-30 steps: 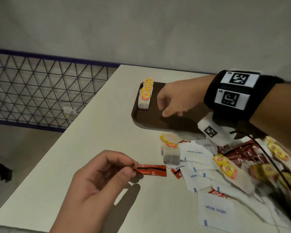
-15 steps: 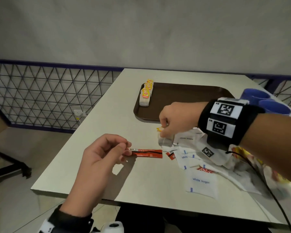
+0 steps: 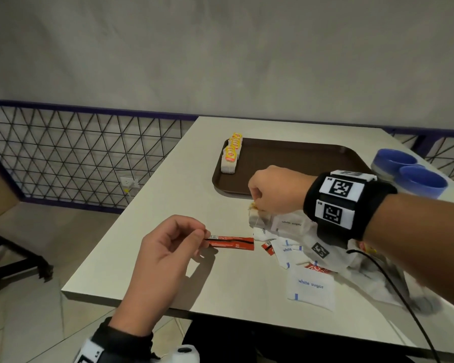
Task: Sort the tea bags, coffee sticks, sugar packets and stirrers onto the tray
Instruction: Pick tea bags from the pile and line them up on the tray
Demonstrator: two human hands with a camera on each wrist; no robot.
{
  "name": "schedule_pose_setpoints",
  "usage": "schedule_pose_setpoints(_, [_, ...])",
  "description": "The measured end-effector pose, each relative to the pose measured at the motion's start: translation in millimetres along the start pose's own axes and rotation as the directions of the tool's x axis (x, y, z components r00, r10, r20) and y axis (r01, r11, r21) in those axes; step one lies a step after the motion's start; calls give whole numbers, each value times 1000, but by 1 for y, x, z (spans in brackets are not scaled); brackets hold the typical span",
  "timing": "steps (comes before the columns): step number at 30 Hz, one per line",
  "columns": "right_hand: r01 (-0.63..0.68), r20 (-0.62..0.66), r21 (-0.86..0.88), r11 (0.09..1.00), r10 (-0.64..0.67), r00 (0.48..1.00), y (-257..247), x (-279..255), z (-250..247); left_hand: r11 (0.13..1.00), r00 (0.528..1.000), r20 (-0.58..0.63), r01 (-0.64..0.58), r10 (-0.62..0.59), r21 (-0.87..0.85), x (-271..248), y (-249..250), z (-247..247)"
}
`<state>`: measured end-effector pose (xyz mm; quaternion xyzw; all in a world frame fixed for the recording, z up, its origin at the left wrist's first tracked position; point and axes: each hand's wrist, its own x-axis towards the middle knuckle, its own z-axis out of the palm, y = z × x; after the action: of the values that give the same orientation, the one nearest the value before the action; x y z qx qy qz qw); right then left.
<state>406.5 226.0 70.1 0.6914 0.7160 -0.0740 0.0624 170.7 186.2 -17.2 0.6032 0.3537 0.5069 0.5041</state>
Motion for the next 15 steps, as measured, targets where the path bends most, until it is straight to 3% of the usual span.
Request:
schedule_pose_setpoints(9, [50, -278, 251, 967, 23, 960, 18, -42, -36, 1000, 1000, -3, -16, 16, 6, -6, 2, 3])
schedule_pose_setpoints(11, [85, -317, 367, 926, 39, 947, 15, -66, -42, 999, 1000, -12, -28, 28, -15, -6, 4, 5])
schedule_pose_setpoints(15, [133, -254, 621, 772, 39, 966, 6, -107, -35, 997, 1000, -7, -20, 19, -73, -4, 8, 15])
